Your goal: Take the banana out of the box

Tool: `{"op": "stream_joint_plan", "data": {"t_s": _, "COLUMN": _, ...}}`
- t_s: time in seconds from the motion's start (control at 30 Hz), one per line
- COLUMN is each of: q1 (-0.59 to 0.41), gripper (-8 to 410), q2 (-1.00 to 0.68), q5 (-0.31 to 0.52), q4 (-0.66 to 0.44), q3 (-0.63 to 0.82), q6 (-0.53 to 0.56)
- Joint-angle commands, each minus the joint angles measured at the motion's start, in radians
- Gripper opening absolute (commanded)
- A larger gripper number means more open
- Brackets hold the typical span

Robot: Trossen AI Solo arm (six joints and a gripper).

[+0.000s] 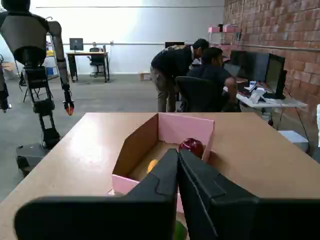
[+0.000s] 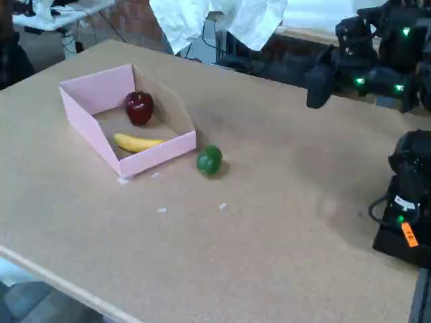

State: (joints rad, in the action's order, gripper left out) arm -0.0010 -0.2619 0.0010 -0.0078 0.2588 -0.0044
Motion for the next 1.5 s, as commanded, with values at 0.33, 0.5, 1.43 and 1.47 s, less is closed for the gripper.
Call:
{"op": "stream_joint_plan", "data": {"t_s": 0.33, "q1": 0.000, "gripper": 0, "q2": 0.000, "q5": -0.001, "q4": 0.004, "q3": 0.001, "q6": 0.001}}
{"op": "stream_joint_plan", "data": {"t_s": 0.5, "q1": 0.000, "gripper": 0, "q2": 0.000, "q5": -0.001, "q4": 0.004, "q3": 0.001, "q6": 0.001}}
{"op": "stream_joint_plan", "data": {"t_s": 1.43, "q1": 0.000, "gripper": 0, "q2": -0.012, "q5": -0.002, "q4": 0.050, "q3": 0.031, "q6": 0.053}}
{"op": "stream_joint_plan", "data": {"t_s": 1.47, "q1": 0.000, "gripper": 0, "q2": -0.020, "q5": -0.002, "q4": 0.049, "q3": 0.040, "q6": 0.053}}
